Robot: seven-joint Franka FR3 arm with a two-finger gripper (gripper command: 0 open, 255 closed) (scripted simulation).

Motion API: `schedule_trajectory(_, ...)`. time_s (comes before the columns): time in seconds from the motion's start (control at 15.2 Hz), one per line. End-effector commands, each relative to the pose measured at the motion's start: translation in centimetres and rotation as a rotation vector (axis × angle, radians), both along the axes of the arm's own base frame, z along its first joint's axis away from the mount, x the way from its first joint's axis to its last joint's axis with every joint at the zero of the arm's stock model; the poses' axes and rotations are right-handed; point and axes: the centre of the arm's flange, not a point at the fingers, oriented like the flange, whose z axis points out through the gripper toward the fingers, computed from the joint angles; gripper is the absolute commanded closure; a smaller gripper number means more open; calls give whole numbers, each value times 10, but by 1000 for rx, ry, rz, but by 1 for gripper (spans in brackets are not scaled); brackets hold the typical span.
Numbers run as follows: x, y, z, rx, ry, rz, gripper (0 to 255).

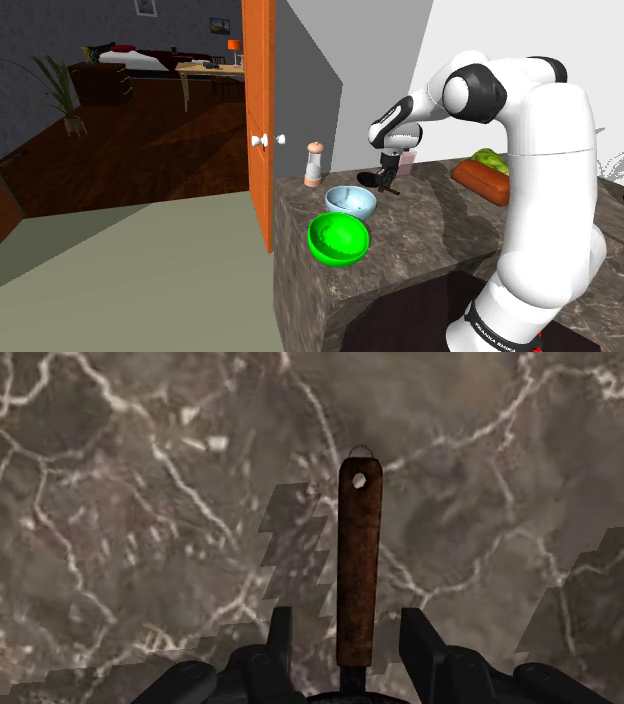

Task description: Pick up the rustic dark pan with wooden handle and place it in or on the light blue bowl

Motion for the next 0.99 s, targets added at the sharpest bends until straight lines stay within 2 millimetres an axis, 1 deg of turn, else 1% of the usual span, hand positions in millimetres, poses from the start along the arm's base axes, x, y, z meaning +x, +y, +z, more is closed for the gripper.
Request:
schedule_trajectory(0.0,1,3,-7,5,9,3,255)
schedule_trajectory(0.2,0,5,-6,5,9,2,255)
schedule_trajectory(0.26,-2,1,-6,5,9,3,255)
schedule_trajectory(0.92,-2,1,47,5,9,3,255)
